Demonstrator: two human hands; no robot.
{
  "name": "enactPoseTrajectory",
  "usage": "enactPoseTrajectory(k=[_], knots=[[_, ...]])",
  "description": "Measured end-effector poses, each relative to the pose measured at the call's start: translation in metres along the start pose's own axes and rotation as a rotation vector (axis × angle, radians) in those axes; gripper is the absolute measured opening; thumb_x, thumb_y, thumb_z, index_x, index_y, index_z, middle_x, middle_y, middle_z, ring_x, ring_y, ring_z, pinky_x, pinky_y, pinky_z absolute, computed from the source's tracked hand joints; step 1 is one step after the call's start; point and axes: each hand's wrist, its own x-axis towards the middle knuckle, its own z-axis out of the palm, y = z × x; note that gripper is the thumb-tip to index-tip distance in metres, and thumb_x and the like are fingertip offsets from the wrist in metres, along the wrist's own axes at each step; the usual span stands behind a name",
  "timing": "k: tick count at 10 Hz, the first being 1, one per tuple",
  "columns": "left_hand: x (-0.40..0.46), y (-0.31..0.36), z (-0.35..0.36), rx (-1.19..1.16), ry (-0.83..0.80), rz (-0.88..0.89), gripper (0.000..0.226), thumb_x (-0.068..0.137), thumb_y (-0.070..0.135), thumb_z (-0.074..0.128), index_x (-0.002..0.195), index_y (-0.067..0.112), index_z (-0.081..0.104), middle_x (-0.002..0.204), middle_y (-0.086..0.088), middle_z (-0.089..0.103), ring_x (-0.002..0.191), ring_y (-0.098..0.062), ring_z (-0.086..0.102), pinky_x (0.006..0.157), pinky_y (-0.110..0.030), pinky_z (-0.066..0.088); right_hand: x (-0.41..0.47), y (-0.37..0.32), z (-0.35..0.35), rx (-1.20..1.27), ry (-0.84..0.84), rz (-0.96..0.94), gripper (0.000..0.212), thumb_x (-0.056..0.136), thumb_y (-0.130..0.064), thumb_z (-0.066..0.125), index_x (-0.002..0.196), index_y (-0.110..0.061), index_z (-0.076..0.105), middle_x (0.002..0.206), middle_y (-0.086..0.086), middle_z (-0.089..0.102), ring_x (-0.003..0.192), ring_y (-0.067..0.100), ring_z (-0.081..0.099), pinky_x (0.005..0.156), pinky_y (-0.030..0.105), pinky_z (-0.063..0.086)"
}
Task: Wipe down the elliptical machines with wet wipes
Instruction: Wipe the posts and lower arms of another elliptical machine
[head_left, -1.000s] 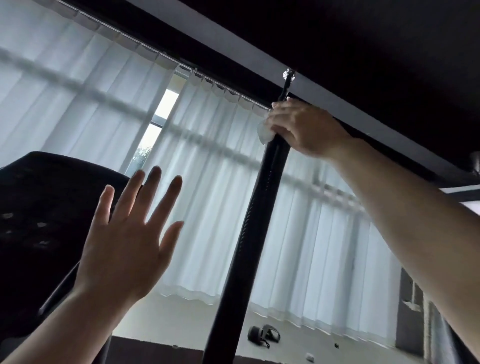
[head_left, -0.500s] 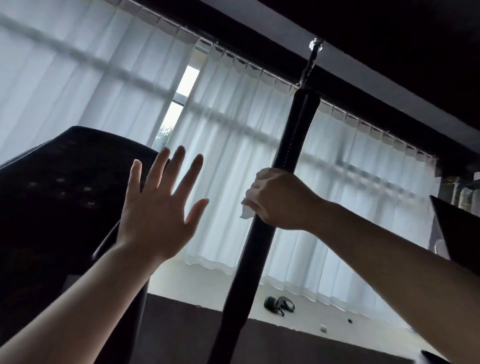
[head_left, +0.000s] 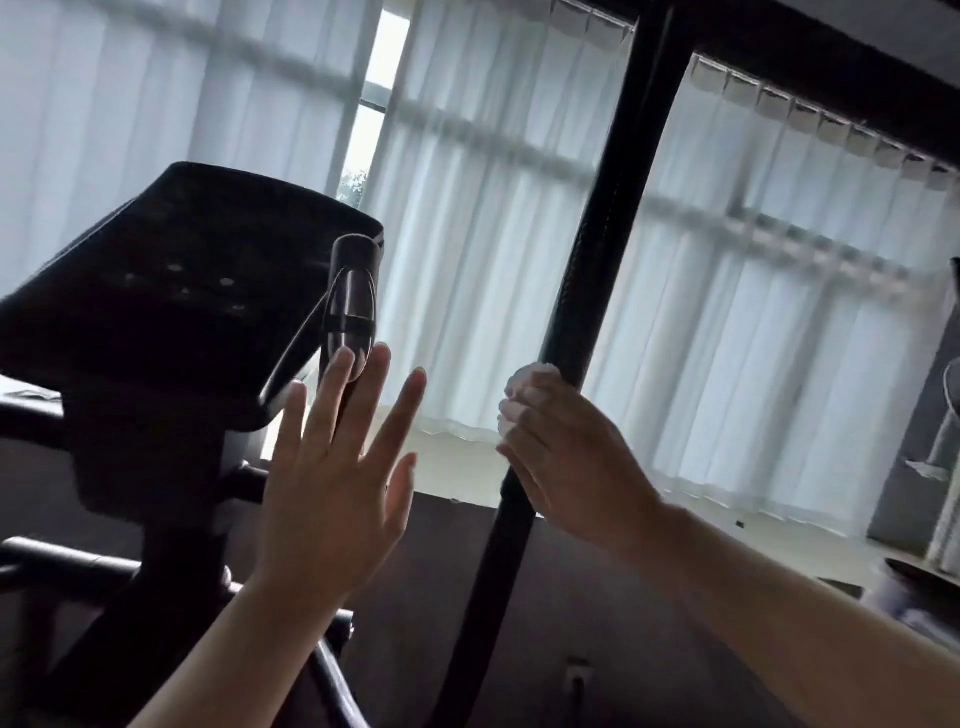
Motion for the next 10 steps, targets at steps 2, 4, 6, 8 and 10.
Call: enactPoseTrajectory(k=[2, 4, 6, 8, 10], knots=[[0.001, -0.001, -0.003, -0.055, 0.003, -0.013, 0.060, 0.093, 0.015, 0.053, 0.151, 0.014, 0.036, 0.160, -0.013, 0.023, 0.149, -0.035, 0.016, 0.121, -0.048, 0.010, -0.078, -0.055, 0.030, -0.140, -0.146, -0.332, 0.030, 0.102, -0.021, 0.051, 0.092, -0.007, 0.075, 0.101, 0.009, 0.072, 0.110, 0.027, 0.064, 0.111, 0.041, 0.037], [-0.001, -0.002, -0.002, -0.101, 0.006, -0.002, 0.060, 0.094, 0.002, 0.052, 0.151, 0.013, 0.037, 0.159, -0.016, 0.027, 0.148, -0.038, 0.019, 0.120, -0.052, 0.017, -0.122, -0.084, 0.040, -0.084, -0.276, -0.632, 0.026, 0.097, -0.010, 0.048, 0.088, -0.016, 0.072, 0.094, 0.004, 0.072, 0.100, 0.026, 0.064, 0.115, 0.039, 0.028], [0.000, -0.004, 0.000, -0.101, 0.040, 0.030, 0.059, 0.094, -0.006, 0.048, 0.149, 0.012, 0.039, 0.157, -0.017, 0.031, 0.147, -0.040, 0.021, 0.120, -0.051, 0.019, -0.056, -0.009, 0.009, -0.309, 0.047, -0.652, 0.039, 0.103, -0.004, 0.033, 0.110, -0.008, 0.072, 0.115, 0.009, 0.071, 0.115, 0.025, 0.063, 0.117, 0.037, 0.025], [-0.003, -0.004, 0.002, -0.121, 0.038, 0.044, 0.057, 0.095, -0.009, 0.046, 0.148, 0.012, 0.042, 0.156, -0.017, 0.034, 0.146, -0.041, 0.022, 0.117, -0.056, 0.025, -0.083, -0.021, 0.016, 0.887, -0.204, -0.020, 0.040, 0.102, -0.010, 0.041, 0.140, 0.003, 0.041, 0.113, 0.016, 0.062, 0.105, 0.029, 0.058, 0.093, 0.037, 0.041], [-0.011, -0.010, 0.002, -0.161, -0.014, 0.099, 0.060, 0.090, -0.014, 0.042, 0.145, 0.008, 0.044, 0.154, -0.018, 0.035, 0.145, -0.045, 0.019, 0.113, -0.062, 0.026, -0.153, -0.061, 0.040, 0.232, -0.053, -0.160, 0.040, 0.101, -0.005, 0.038, 0.138, -0.010, 0.051, 0.147, 0.003, 0.045, 0.139, 0.019, 0.039, 0.117, 0.034, 0.030]])
